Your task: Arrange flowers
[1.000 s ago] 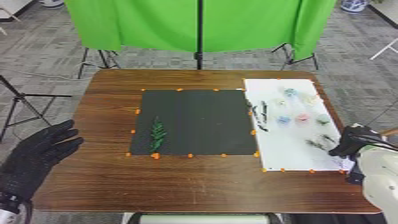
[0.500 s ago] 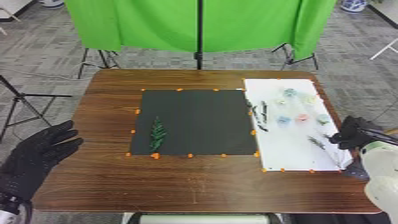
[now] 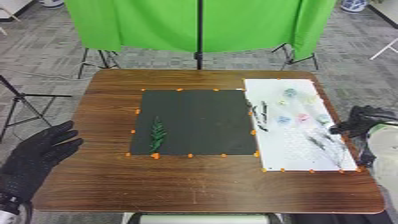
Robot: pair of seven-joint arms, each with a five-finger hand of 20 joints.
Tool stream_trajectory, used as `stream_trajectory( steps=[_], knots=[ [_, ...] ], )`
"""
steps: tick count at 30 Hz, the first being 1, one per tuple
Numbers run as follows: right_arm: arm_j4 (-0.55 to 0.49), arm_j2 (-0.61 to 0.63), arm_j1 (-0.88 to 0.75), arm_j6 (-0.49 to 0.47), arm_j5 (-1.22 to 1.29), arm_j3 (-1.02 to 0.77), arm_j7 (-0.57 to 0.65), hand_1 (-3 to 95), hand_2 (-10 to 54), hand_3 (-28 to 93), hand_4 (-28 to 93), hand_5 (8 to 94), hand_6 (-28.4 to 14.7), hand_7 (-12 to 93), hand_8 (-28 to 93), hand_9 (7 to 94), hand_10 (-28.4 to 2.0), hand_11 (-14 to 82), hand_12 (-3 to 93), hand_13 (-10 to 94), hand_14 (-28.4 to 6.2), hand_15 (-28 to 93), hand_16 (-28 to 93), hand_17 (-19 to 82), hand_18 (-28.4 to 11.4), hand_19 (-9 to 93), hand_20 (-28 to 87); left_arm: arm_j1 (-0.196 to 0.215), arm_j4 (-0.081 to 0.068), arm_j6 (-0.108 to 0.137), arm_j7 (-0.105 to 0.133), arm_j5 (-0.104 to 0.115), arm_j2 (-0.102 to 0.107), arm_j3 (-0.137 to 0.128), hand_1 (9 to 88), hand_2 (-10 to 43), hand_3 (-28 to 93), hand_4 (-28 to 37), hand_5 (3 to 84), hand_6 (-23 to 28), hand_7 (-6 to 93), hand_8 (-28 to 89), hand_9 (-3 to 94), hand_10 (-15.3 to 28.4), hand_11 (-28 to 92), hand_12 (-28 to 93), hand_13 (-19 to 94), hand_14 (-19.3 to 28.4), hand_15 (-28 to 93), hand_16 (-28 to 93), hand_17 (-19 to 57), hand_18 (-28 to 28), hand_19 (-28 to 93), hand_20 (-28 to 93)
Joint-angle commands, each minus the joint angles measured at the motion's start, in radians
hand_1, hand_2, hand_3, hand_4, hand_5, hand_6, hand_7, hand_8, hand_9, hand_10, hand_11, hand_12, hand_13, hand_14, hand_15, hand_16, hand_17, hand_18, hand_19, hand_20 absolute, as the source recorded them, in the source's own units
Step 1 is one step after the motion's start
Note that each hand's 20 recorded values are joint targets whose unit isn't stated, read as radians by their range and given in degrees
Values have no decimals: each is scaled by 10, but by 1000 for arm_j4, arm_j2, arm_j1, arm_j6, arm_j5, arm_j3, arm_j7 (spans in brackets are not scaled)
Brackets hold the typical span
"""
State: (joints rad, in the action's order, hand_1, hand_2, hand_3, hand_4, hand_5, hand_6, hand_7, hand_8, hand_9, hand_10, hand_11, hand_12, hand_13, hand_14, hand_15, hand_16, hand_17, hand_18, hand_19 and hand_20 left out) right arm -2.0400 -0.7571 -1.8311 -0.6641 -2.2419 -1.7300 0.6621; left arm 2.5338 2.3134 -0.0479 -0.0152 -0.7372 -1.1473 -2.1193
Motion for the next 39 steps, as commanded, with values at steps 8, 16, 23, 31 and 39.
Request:
stream_trajectory(
  steps=[8,16,23,31,39],
  knots=[
    [100,-11,-24,20,-27,76,-4,200,-95,676,-283,742,-12,432,-203,788,-106,517,315,759,-78,804,261,359,-214,927,363,13,-4,7,-4,0,1,9,279,30,696,-249,395,44,202,-111,348,119,268,156,276,156,410,-36,-63,223,521,11],
    [132,-28,-29,45,84,88,2,338,-89,713,-282,755,3,437,-227,799,-95,522,308,773,-67,811,254,372,-207,932,367,4,-8,8,-12,-1,1,11,279,29,697,-250,395,44,203,-111,348,120,268,156,276,156,409,-36,-63,223,520,11],
    [157,-48,-64,92,131,73,-58,477,-85,671,-283,793,-1,457,-66,839,-80,517,305,792,-56,813,252,388,-198,932,373,5,-11,12,-11,1,3,15,280,30,696,-251,395,44,204,-111,348,120,267,155,276,155,410,-36,-63,223,521,11],
    [145,-53,-142,325,94,42,-141,419,-95,856,-279,804,-20,540,32,894,-81,546,306,846,-50,834,257,439,-201,932,449,8,-11,8,-8,1,2,12,279,31,697,-250,395,43,205,-111,347,119,268,156,276,155,410,-36,-63,223,521,10],
    [9,-69,-147,348,-35,-5,-107,387,-95,897,-253,798,-21,587,77,922,-76,533,307,866,-45,828,263,464,-205,932,469,11,-8,4,-7,-3,-3,10,280,31,698,-252,395,44,205,-112,348,118,268,156,276,155,411,-36,-63,223,521,11]
  ],
)
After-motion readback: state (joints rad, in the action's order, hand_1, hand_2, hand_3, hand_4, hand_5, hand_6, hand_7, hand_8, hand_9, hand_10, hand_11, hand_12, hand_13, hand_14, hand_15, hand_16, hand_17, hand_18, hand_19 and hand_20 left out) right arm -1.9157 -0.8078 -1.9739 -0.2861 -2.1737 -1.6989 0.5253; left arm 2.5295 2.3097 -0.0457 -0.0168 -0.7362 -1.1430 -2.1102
